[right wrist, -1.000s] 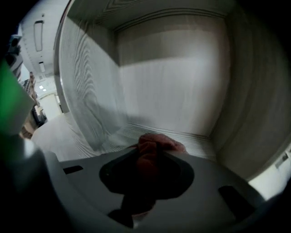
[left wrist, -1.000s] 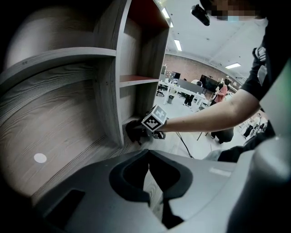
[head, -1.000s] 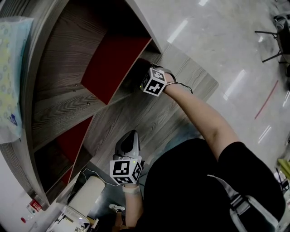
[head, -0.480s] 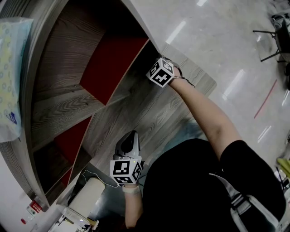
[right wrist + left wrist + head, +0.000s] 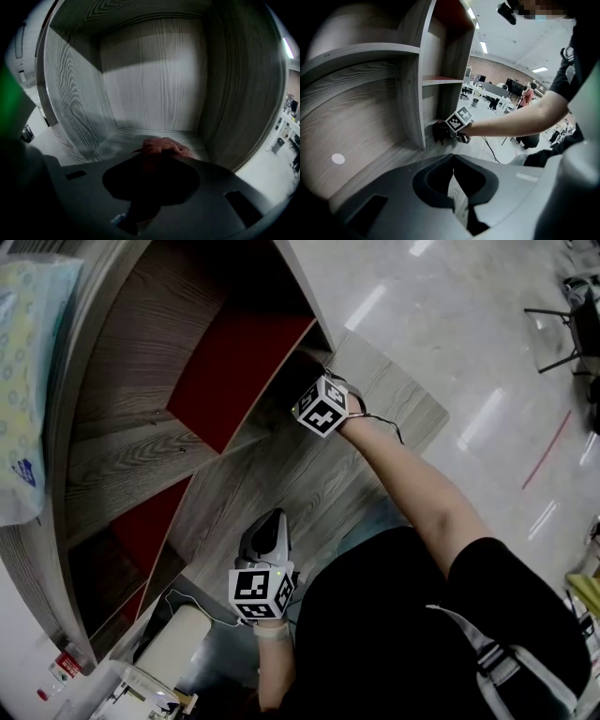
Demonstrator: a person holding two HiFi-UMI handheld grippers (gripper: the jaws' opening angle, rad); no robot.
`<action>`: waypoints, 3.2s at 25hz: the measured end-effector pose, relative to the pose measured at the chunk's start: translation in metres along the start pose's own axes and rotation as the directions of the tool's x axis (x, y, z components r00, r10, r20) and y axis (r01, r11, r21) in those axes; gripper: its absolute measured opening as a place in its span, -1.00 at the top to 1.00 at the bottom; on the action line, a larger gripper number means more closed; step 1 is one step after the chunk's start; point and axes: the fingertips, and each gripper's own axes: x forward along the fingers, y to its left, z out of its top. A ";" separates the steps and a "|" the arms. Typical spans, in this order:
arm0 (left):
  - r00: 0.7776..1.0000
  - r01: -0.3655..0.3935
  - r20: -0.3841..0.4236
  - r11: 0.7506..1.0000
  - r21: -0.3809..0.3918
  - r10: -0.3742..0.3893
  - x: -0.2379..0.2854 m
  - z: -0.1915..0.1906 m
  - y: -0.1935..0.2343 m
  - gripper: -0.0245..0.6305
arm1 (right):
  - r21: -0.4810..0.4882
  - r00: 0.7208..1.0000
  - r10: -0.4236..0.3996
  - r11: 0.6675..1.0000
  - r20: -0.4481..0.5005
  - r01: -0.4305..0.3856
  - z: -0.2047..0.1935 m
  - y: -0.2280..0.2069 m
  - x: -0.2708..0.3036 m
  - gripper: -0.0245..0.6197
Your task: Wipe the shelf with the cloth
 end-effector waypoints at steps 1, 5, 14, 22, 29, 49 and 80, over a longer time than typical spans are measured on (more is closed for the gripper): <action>1.000 -0.003 0.000 1.000 -0.003 0.003 -0.001 -0.001 0.001 0.91 | -0.008 1.000 0.015 1.000 -0.002 -0.015 0.002 0.008 0.001 0.70; 1.000 -0.011 -0.003 1.000 -0.017 0.011 -0.003 -0.005 0.004 0.91 | -0.002 0.998 0.062 0.998 -0.004 -0.062 0.006 0.036 0.007 0.70; 1.000 -0.012 -0.007 1.000 -0.022 0.012 -0.005 -0.008 0.003 0.91 | 0.087 0.962 0.275 0.958 -0.005 -0.273 0.020 0.101 0.024 0.70; 0.999 -0.035 0.016 0.999 -0.041 0.035 -0.014 -0.007 0.011 0.91 | 0.457 0.895 0.413 0.772 0.168 -0.442 0.043 0.114 0.007 0.76; 1.000 -0.006 0.009 0.999 -0.041 0.006 -0.007 -0.013 0.004 0.91 | 0.505 0.787 0.475 0.603 0.395 -0.618 0.070 0.117 -0.020 0.75; 1.000 0.005 -0.002 0.999 -0.043 -0.005 -0.003 -0.017 0.005 0.91 | 0.263 0.295 0.495 0.134 0.817 -0.955 0.191 0.103 -0.116 0.76; 1.000 0.002 -0.013 1.000 -0.029 -0.003 -0.004 -0.016 0.005 0.91 | 0.668 0.663 0.336 0.118 0.669 -0.735 0.089 0.092 -0.023 0.76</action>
